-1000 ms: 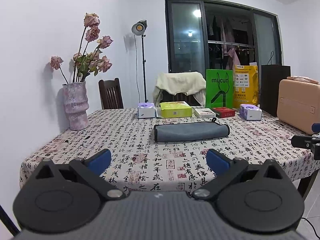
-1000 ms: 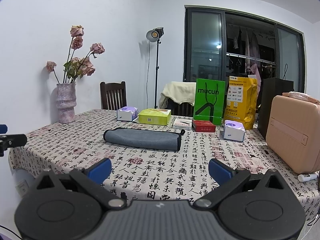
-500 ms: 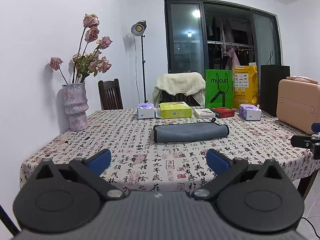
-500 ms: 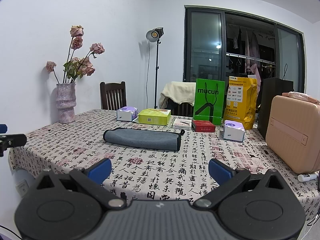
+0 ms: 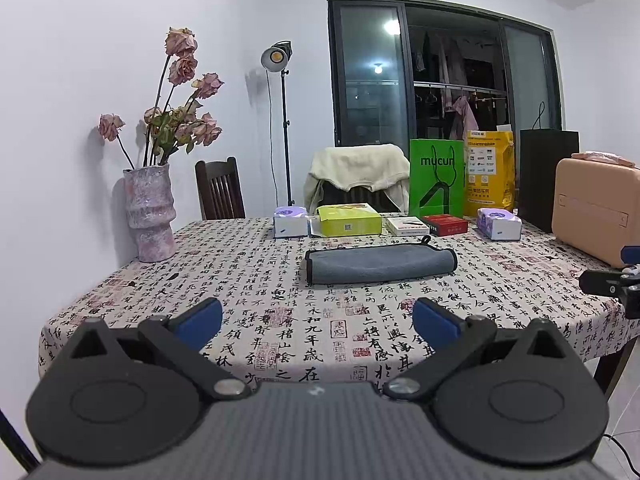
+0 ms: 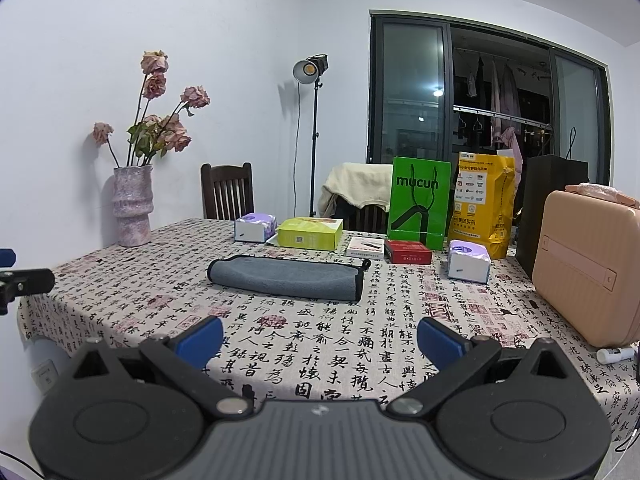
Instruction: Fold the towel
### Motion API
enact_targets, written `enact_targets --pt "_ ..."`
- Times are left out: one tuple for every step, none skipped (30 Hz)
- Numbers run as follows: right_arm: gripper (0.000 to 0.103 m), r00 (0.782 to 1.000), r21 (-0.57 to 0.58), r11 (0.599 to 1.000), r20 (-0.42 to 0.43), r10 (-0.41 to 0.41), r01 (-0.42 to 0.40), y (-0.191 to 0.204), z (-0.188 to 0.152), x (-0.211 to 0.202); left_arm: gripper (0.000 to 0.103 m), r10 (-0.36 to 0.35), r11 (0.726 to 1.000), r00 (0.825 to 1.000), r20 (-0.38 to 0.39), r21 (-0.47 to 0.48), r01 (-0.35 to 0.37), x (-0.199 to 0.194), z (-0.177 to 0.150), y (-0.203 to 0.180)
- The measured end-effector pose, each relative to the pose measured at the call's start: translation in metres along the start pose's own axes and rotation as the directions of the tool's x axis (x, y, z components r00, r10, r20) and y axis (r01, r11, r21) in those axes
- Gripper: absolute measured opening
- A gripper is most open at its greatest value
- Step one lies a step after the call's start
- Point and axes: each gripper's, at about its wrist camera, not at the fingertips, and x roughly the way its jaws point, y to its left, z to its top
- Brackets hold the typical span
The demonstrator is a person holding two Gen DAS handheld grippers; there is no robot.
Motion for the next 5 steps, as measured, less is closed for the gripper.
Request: enact_targets --pt "0.103 1.0 0.0 1.0 0.0 0.0 0.0 -0.0001 0.0 -0.0001 0.103 0.0 1.0 1.0 -0.001 0.0 0.0 -0.0002 0.0 0.0001" --pt "0.103 1.0 0.001 1.0 -0.001 -0.001 0.001 0.0 -0.0001 0.0001 0.103 -0.002 1.0 1.0 -0.001 0.0 0.002 -0.0002 -0.0004 -0.0005" --pt "0.103 1.0 0.001 1.0 -0.001 0.0 0.0 0.0002 -0.0001 0.0001 0.103 -0.002 1.0 1.0 -0.002 0.001 0.002 -0.0001 -0.0004 -0.0009" --pt "0.103 1.0 0.001 1.0 -0.001 0.0 0.0 0.0002 0.0 -0.0001 0.103 -0.002 1.0 1.0 0.0 0.002 0.002 -0.0001 -0.0006 -0.0013" --pt "0.103 1.0 0.001 1.0 -0.001 0.0 0.0 0.0001 0.0 -0.0001 0.103 0.007 1.0 1.0 0.001 -0.001 -0.007 0.0002 -0.0004 -0.0012"
